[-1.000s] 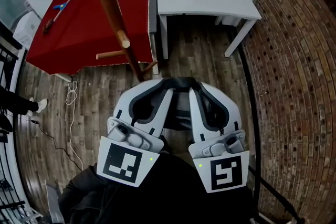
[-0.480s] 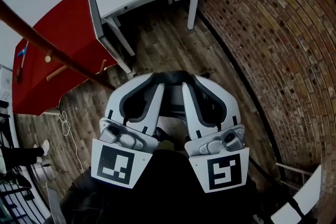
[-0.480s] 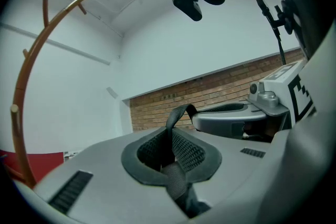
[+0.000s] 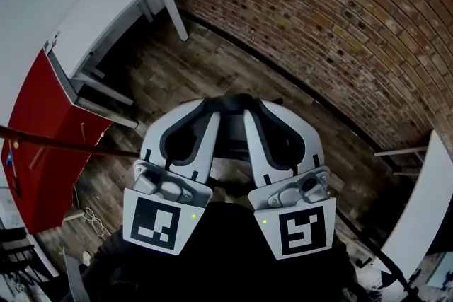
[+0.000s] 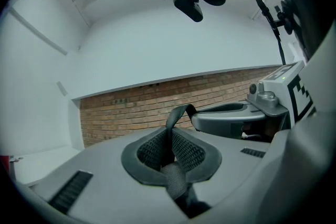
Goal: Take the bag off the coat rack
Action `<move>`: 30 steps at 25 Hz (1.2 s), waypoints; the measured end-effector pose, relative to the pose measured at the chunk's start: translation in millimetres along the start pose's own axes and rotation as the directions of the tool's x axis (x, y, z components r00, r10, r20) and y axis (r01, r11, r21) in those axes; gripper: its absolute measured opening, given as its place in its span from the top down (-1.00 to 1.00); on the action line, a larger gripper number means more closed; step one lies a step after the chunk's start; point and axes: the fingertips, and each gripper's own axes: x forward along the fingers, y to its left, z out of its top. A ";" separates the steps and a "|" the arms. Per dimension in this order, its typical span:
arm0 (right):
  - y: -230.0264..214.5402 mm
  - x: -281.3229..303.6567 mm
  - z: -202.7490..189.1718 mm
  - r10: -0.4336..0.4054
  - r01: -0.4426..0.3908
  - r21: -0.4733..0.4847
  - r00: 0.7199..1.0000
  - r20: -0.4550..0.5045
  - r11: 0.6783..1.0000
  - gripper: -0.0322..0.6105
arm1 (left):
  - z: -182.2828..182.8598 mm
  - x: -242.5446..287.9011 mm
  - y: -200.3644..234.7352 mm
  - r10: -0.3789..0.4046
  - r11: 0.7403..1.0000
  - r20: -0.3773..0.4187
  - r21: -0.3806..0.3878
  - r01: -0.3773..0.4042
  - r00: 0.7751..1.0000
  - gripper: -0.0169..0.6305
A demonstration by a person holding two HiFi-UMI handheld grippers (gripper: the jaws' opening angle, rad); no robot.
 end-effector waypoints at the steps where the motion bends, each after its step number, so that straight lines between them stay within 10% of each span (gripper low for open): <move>1: -14.1 -12.5 -1.6 -0.039 0.039 -0.003 0.999 -0.004 0.999 0.79 | 2.3 9.2 -16.2 -0.040 0.999 0.004 0.003 0.040 0.999 0.83; 8: -100.3 -113.9 -14.7 -0.326 0.325 -0.025 0.944 -0.045 0.945 0.79 | 16.3 60.4 -139.4 -0.327 0.945 0.038 0.025 0.326 0.944 0.83; 14: -166.4 -208.7 -22.1 -0.549 0.547 -0.046 0.833 -0.071 0.836 0.79 | 29.5 93.8 -252.2 -0.549 0.836 0.058 0.047 0.547 0.834 0.83; 23: -230.1 -342.6 -31.1 -0.806 0.797 -0.119 0.580 -0.117 0.591 0.79 | 44.7 114.0 -405.5 -0.809 0.587 0.089 0.072 0.806 0.581 0.83; 30: -258.1 -426.3 -33.8 -0.940 0.924 -0.186 0.311 -0.139 0.333 0.79 | 53.3 116.3 -501.6 -0.945 0.320 0.096 0.092 0.943 0.312 0.83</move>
